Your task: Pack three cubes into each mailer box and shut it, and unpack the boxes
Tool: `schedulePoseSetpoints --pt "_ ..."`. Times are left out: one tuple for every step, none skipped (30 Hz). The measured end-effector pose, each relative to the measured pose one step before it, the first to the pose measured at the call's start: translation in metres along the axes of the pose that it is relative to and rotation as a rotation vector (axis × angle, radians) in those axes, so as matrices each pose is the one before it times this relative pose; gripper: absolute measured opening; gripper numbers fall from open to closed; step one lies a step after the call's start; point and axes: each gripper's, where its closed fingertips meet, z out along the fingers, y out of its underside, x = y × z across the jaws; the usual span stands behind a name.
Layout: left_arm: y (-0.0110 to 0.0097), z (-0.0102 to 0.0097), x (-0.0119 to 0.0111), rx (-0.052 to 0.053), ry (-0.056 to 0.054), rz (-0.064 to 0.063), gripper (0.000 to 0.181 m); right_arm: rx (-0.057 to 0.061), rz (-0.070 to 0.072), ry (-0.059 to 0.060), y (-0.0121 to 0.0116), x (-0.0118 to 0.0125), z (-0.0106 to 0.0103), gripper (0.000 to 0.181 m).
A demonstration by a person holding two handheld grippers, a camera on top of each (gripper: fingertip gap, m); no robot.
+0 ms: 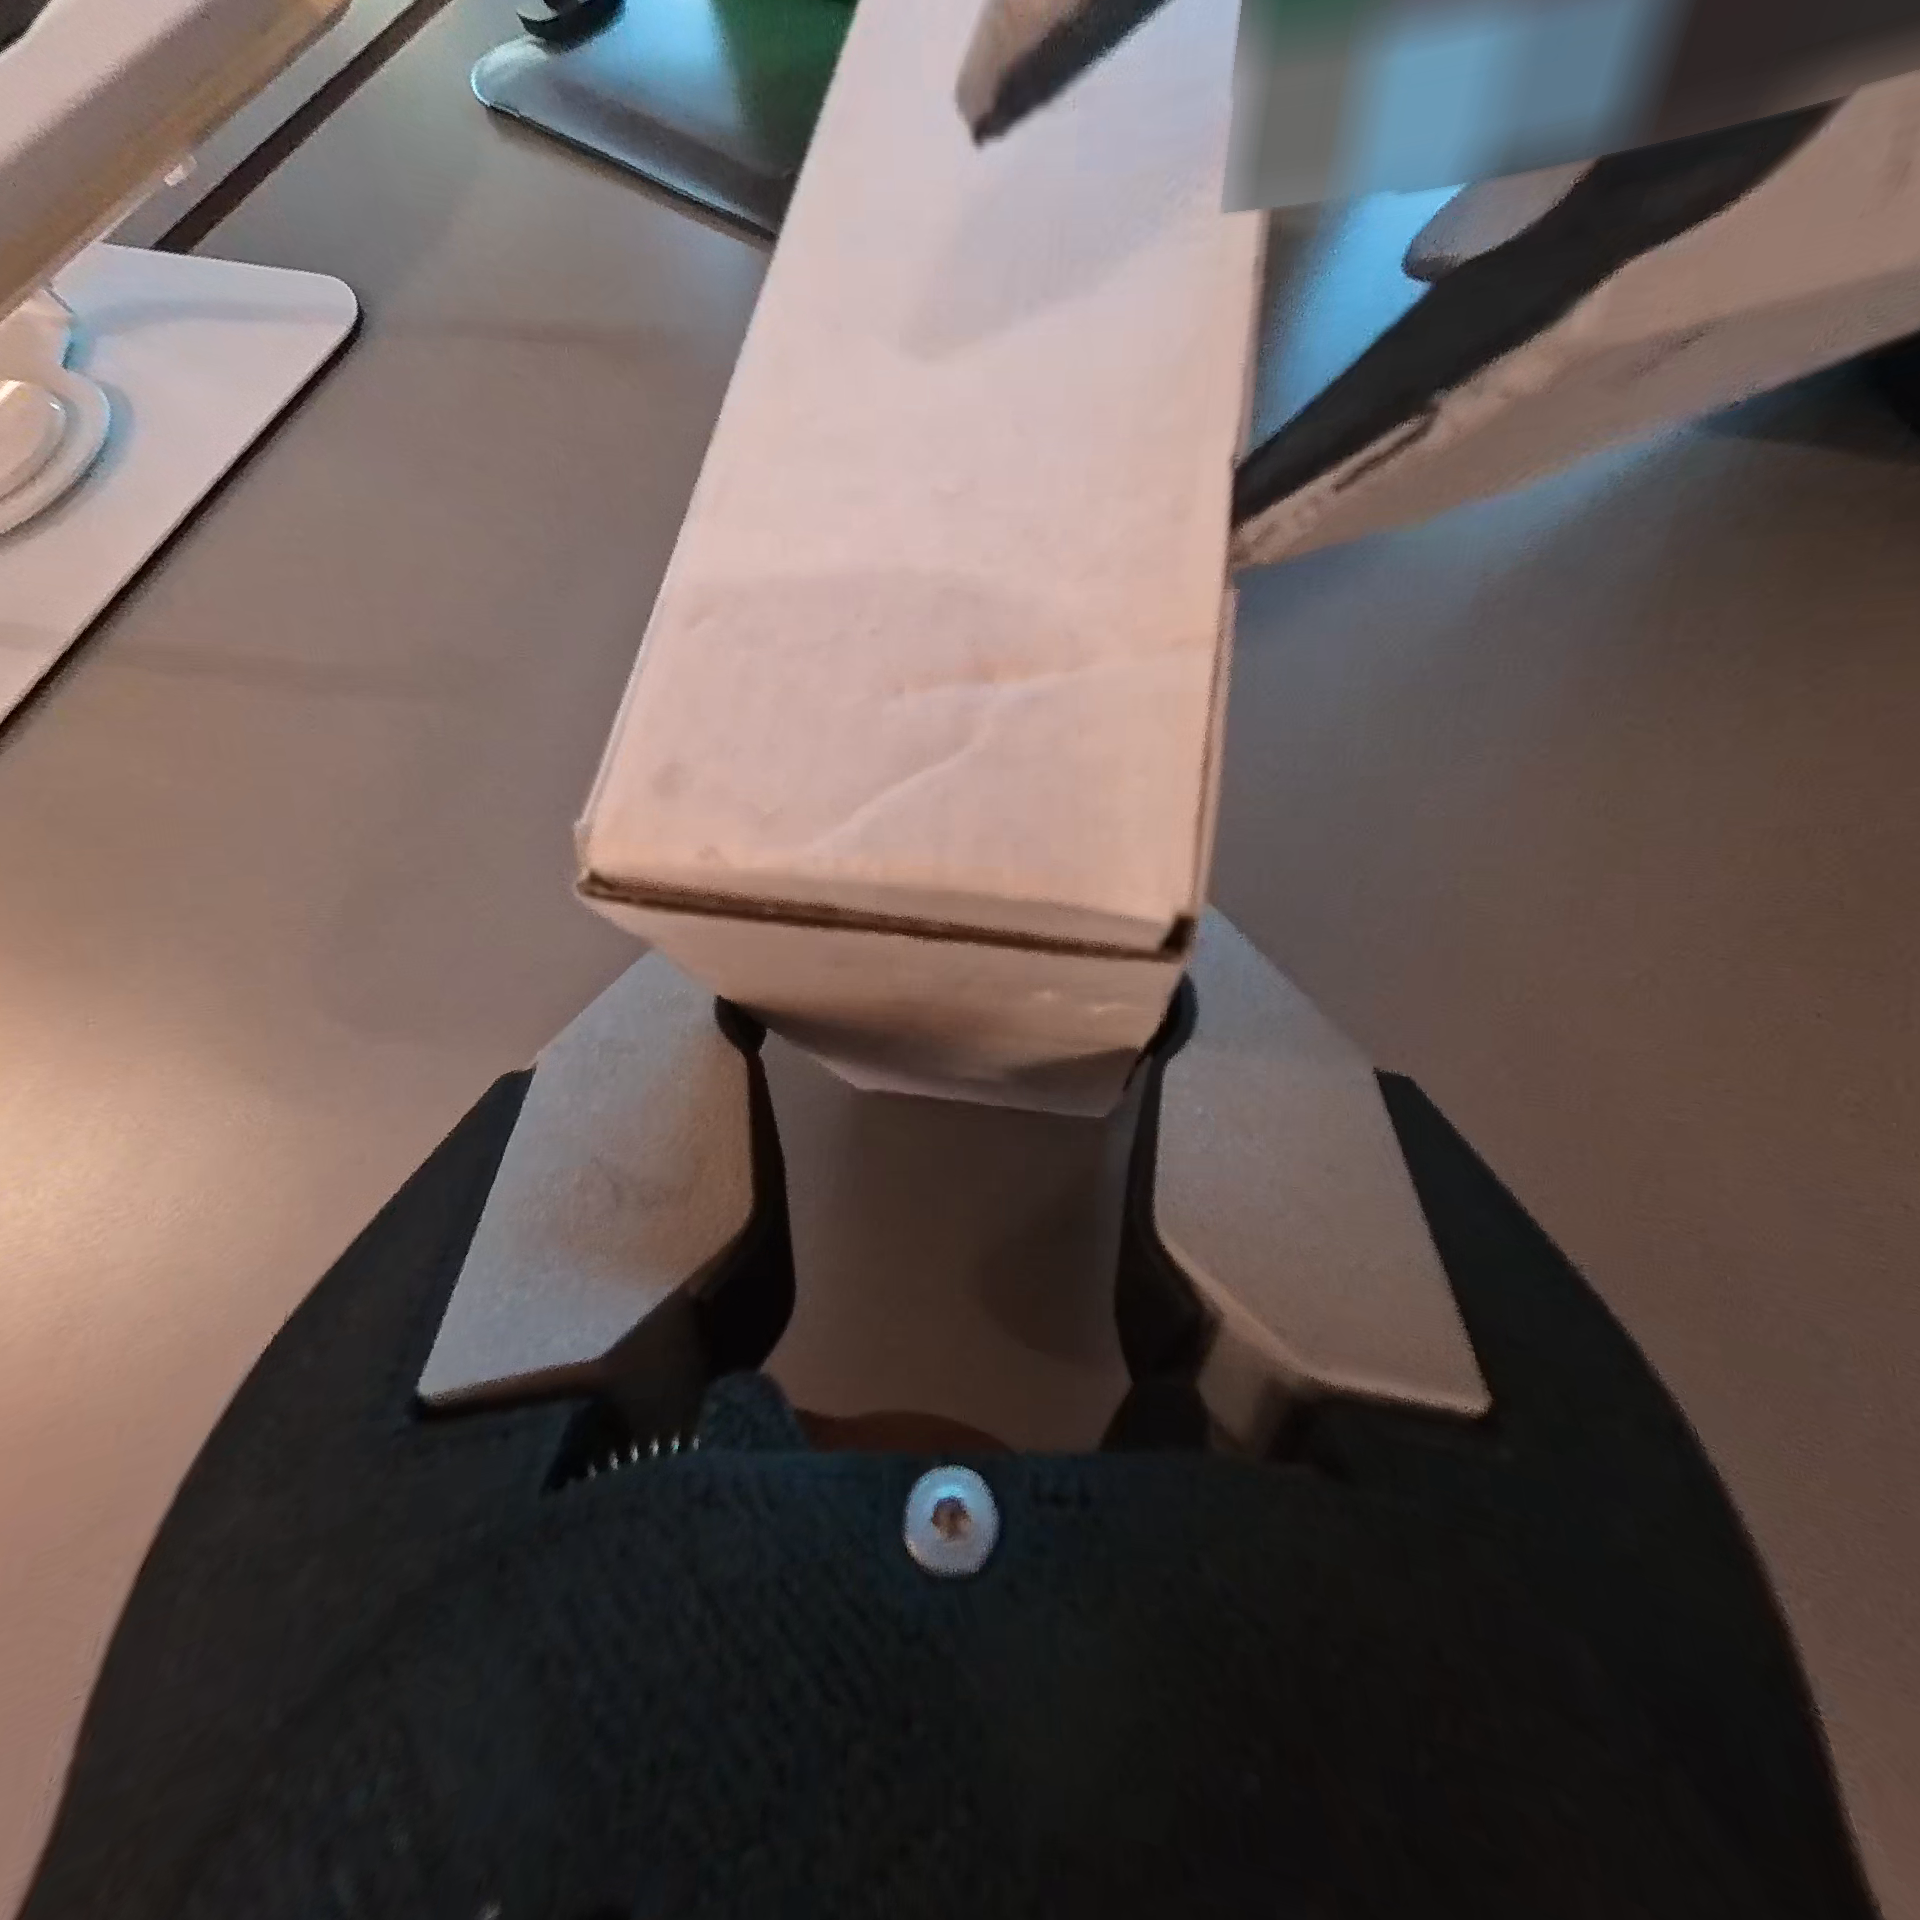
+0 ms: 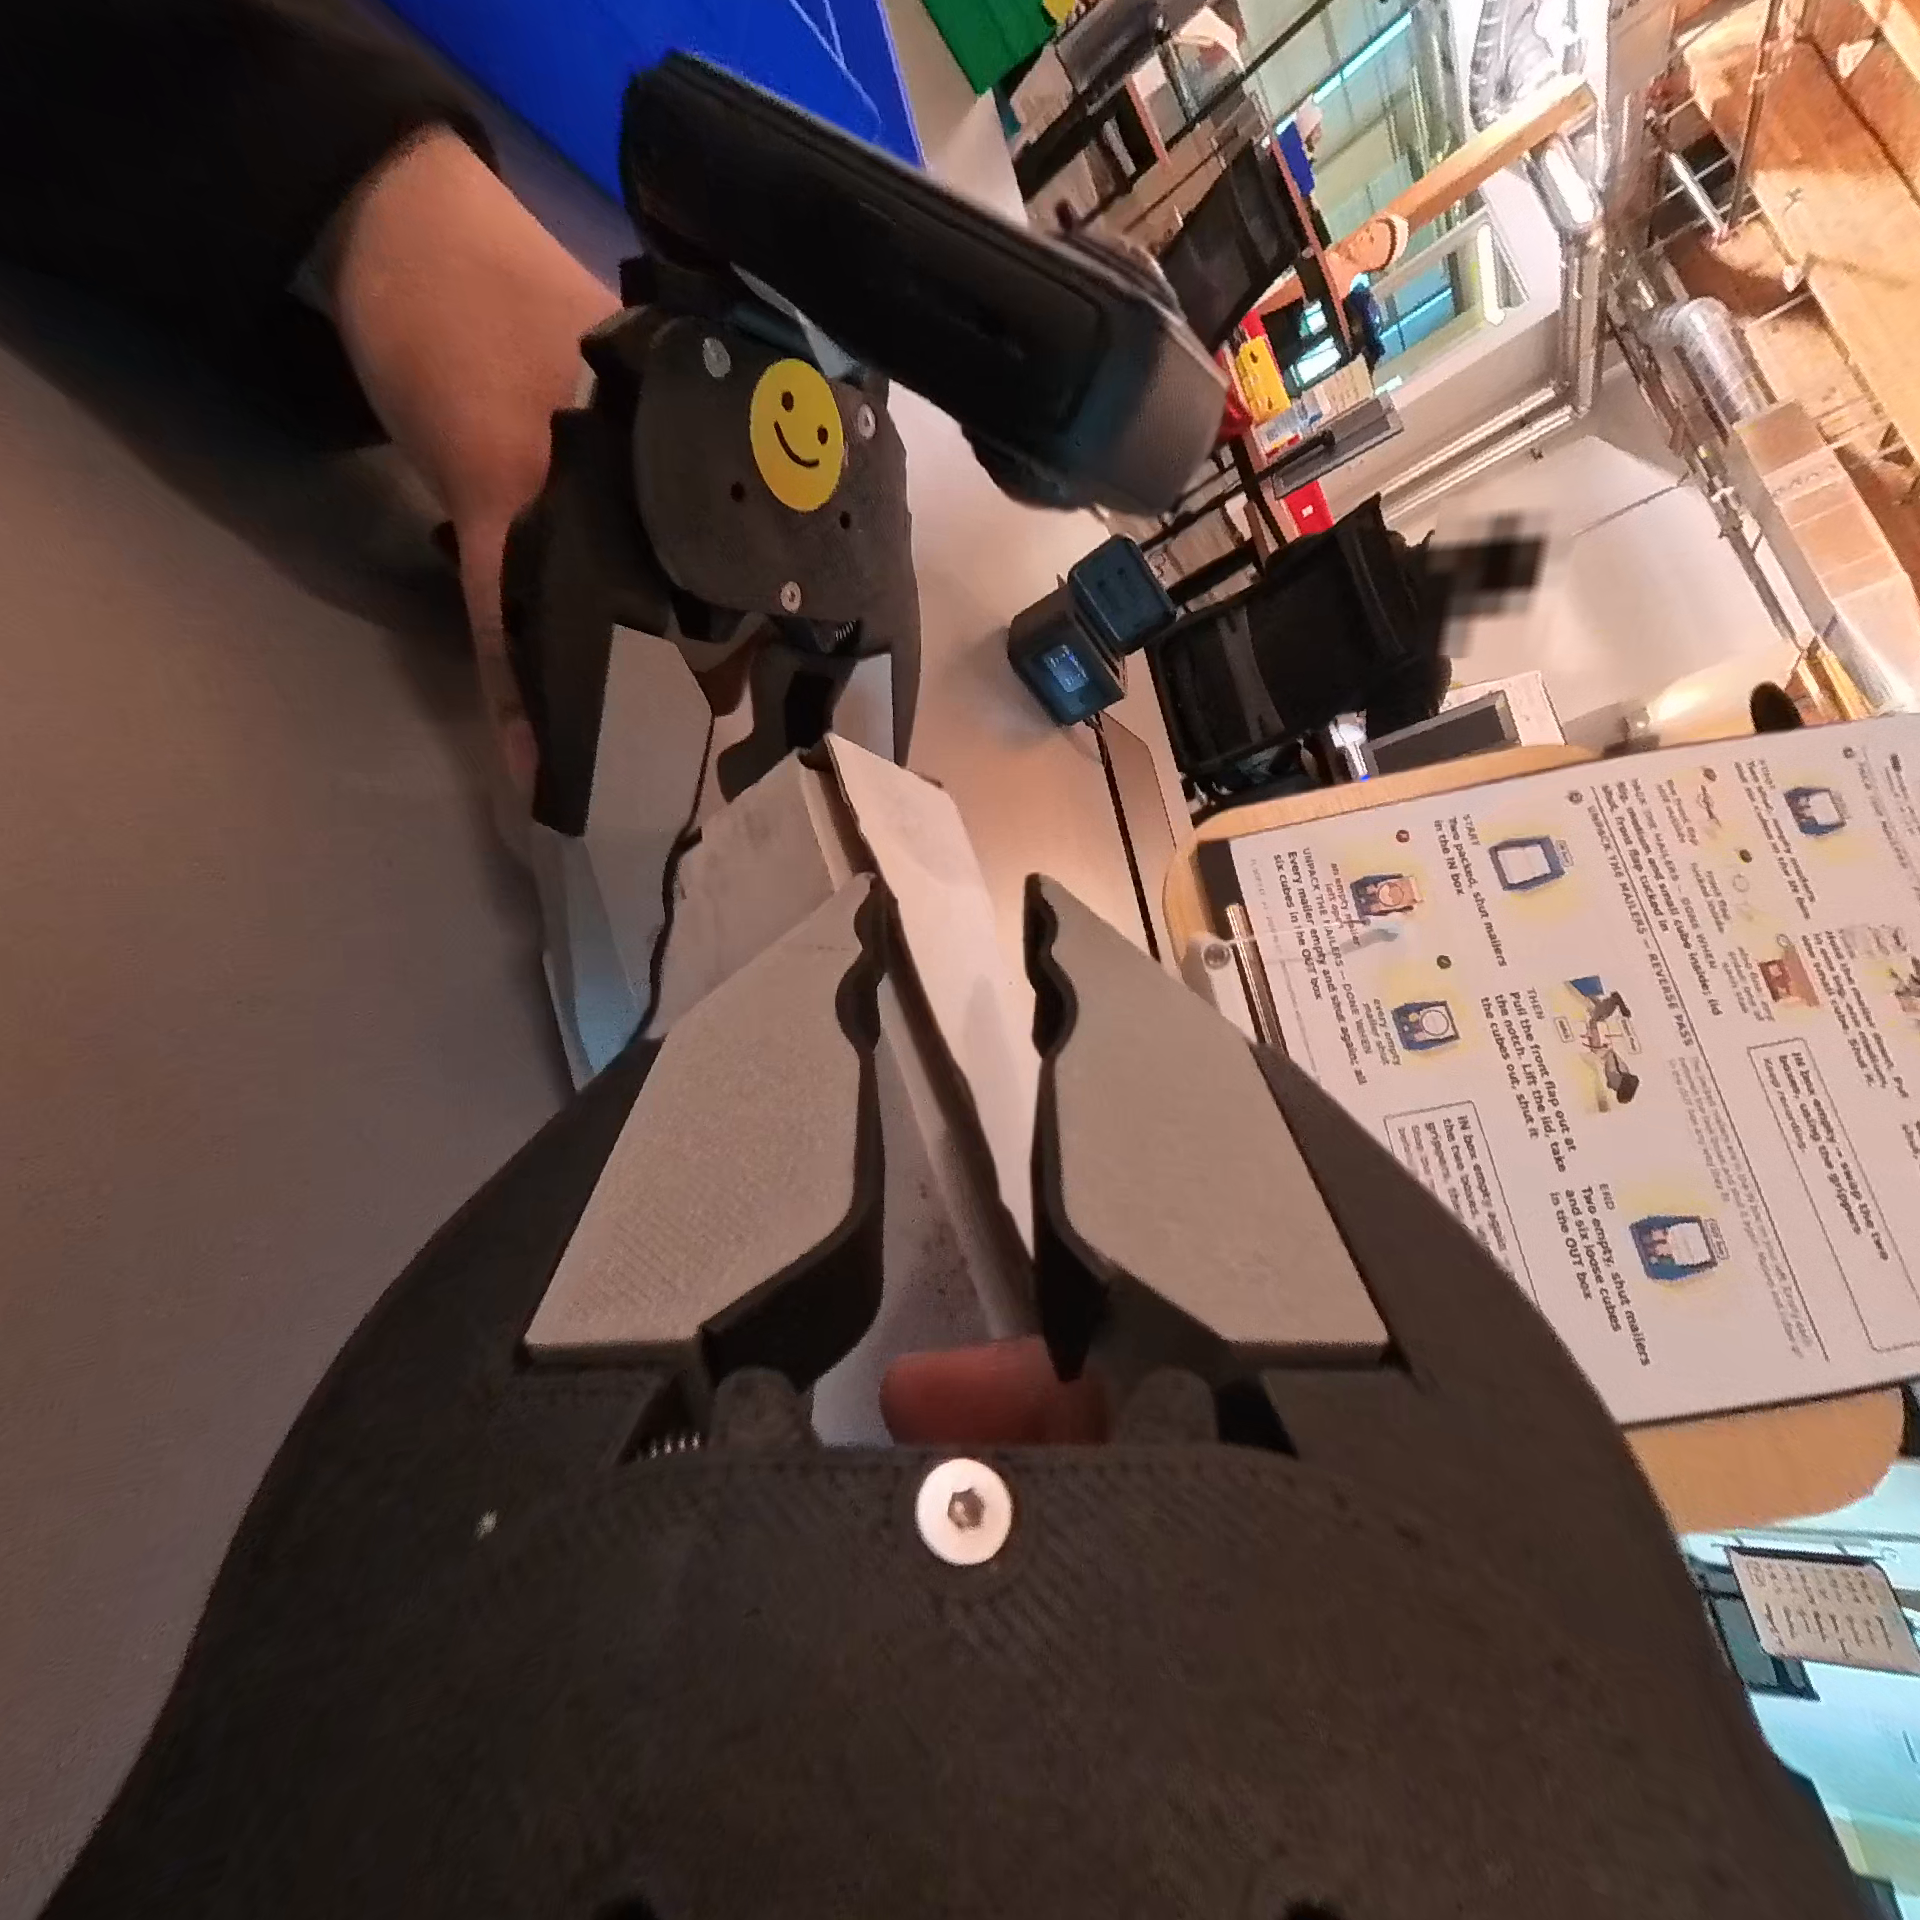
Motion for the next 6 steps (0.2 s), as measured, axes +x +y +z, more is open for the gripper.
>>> schedulePoseSetpoints --pt "-0.00042 0.00042 0.00099 0.0027 0.0053 -0.0037 0.075 0.0080 -0.0043 0.0014 -0.00284 -0.00159 0.00094 0.022" --pt "-0.00037 0.00049 0.00091 0.0006 0.0013 0.0018 0.075 0.0094 -0.0083 0.0011 -0.00309 -0.00197 0.00087 0.021" --pt "-0.00040 0.00021 0.00049 0.0000 -0.0017 0.0062 0.075 0.0057 -0.0096 -0.0007 -0.00241 -0.00221 0.00101 0.021" --pt "-0.00022 0.00007 0.00030 -0.0014 -0.0042 0.0090 0.075 0.0025 -0.0073 -0.0023 -0.00147 -0.00225 0.00111 0.020" --pt "-0.00027 0.00004 0.00023 -0.0001 -0.0028 0.0061 0.075 0.0023 -0.0033 -0.0020 -0.00125 -0.00189 0.00131 0.019" --pt "-0.00030 0.00003 0.00022 0.0003 -0.0026 0.0052 0.075 0.0006 -0.0024 0.0001 -0.00088 -0.00150 0.00138 0.019"
